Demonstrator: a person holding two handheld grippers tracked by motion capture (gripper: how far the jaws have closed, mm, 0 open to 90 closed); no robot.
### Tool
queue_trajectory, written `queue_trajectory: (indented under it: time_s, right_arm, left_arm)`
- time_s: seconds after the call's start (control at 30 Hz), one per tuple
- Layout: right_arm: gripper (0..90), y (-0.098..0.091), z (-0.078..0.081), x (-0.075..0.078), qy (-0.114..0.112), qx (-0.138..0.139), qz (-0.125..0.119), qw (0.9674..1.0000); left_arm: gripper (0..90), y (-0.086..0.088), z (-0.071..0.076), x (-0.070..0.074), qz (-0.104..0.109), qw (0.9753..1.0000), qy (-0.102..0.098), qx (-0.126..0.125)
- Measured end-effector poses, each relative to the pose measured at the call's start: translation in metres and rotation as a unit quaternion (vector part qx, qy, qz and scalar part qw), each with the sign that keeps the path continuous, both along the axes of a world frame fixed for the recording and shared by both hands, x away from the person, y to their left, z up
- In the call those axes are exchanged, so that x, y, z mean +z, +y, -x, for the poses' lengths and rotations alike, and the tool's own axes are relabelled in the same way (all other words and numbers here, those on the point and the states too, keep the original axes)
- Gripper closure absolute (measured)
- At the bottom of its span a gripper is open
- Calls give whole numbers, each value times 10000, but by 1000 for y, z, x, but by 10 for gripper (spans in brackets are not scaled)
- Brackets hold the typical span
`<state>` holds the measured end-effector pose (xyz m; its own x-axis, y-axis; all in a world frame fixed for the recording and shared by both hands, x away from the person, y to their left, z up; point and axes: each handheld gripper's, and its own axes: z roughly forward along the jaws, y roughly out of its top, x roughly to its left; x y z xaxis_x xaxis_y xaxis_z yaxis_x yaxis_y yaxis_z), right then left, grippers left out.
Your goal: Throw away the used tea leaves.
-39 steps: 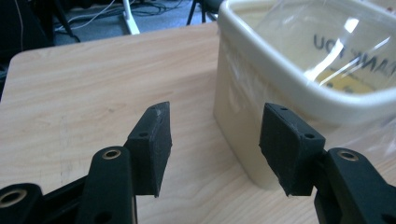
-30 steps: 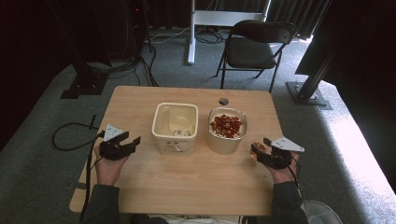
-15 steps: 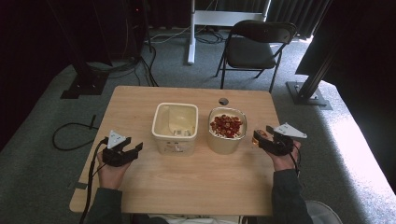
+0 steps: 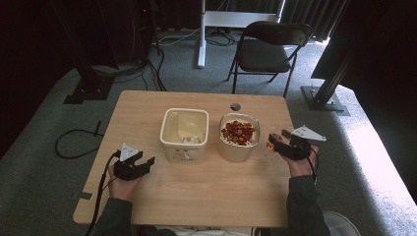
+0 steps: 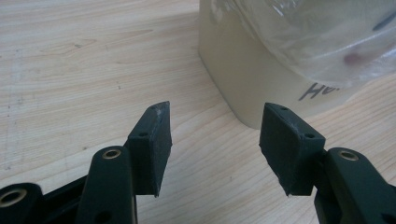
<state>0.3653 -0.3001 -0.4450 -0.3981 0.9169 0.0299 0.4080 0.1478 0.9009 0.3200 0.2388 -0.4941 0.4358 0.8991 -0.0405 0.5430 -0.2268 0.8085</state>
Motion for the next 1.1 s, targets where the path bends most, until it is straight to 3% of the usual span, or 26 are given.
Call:
queue_trajectory:
  time_s: [0.13,0.2,0.27,0.37,0.47,0.67,0.77,1.1]
  right_arm:
    - [391,8,5,4,-88,103,176,9998]
    - [392,7,8,6,-144,40,113,9998]
    - [392,6,11,6,-64,79,59,9999]
    - [390,11,13,7,-158,99,172,9997]
    - [390,7,15,8,-127,73,31,9999]
    - [387,9,13,8,-198,25,86,9998]
    - [387,8,13,7,-76,-17,87,9999]
    - [384,8,17,12,-256,-44,91,9996]
  left_arm:
    - [445,1,-2,-6,-16,10000,95,-1]
    - [445,0,-3,-7,-12,9999,122,-12]
    - [445,-1,-3,-9,-18,9999,112,-25]
    - [445,-2,-6,-11,-39,9998,168,-36]
    - [445,-4,-7,-14,-65,9997,208,-63]
    - [444,-4,-9,-16,-89,9996,240,-69]
    - [445,-4,-9,-19,-105,9995,286,-81]
    - [444,-6,-11,-21,-118,9993,329,-120]
